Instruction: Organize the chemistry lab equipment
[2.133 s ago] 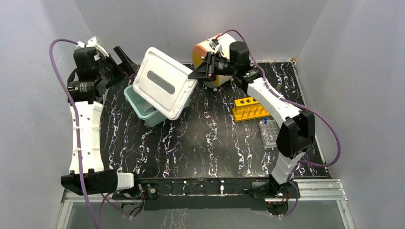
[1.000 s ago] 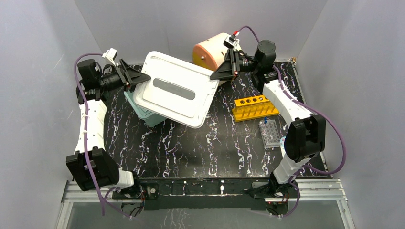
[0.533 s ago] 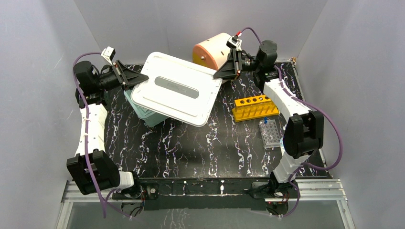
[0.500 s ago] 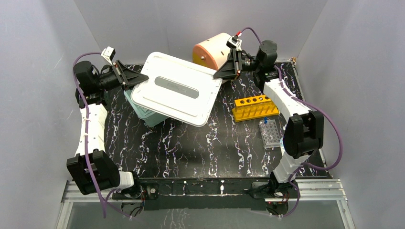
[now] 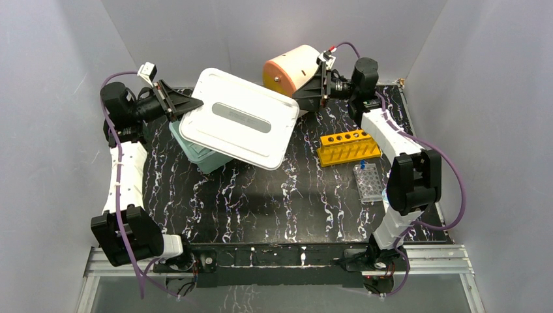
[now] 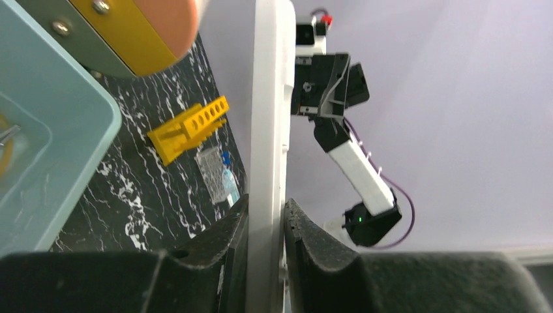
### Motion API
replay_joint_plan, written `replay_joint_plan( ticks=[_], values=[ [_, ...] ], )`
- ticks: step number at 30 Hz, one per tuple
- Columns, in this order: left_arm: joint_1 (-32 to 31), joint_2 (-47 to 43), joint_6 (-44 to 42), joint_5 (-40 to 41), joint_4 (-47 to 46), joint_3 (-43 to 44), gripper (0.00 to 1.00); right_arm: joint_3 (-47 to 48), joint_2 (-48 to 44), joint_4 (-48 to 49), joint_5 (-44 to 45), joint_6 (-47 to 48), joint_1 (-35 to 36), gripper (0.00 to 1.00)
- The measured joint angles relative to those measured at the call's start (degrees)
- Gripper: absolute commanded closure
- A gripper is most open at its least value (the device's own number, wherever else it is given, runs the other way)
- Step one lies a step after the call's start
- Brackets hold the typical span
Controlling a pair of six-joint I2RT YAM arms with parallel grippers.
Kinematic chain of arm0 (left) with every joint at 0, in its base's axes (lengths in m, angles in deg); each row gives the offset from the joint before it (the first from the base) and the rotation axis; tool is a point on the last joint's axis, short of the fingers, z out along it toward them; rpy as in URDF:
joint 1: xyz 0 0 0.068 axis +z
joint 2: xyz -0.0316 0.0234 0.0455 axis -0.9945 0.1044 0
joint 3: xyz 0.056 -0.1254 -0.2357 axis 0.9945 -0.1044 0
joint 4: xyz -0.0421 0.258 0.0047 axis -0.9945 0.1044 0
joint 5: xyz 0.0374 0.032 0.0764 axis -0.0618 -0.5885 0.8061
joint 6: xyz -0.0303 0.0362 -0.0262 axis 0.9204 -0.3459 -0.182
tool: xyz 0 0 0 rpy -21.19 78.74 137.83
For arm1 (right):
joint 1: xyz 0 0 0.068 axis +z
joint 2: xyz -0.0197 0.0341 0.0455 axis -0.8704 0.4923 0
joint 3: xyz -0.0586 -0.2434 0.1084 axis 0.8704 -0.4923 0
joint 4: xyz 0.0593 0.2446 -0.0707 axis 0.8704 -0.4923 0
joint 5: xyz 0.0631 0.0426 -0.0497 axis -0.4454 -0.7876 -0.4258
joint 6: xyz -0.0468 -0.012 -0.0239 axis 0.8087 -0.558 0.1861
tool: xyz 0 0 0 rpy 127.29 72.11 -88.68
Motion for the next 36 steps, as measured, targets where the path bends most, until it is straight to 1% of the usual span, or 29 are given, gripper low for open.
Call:
replay_joint_plan(
  ticks=[4,9,12,21,25,30,36],
  values=[
    [2.0,0.5,-1.4,5.8,4.5,1.8,1.00,0.8,0.0,-9.0,5.6,6.6,-2.7,0.01],
    [5.2,1.9,-2.3,14.1,10.5,2.5,1.00,1.0,-0.7,-15.4,9.5,11.7,-4.1,0.02],
    [6.2,2.5,-1.4,18.5,11.5,2.4,1.00,1.0,-1.7,-18.2,10.9,14.0,-4.0,0.02],
    [6.7,3.1,5.0,25.9,10.6,2.4,1.00,1.0,-3.9,-22.5,14.0,18.0,-3.6,0.04],
    [6.7,3.1,6.6,31.5,10.4,1.4,1.00,1.0,-4.0,-25.8,17.6,20.9,-2.8,0.05],
    [6.7,4.0,9.3,38.0,10.8,-1.6,1.00,0.9,-4.7,-27.4,22.6,23.7,-0.3,0.06],
    [6.5,5.2,12.6,40.5,10.7,-1.9,1.00,0.9,-5.5,-27.7,25.6,25.4,3.6,0.06]
  ],
)
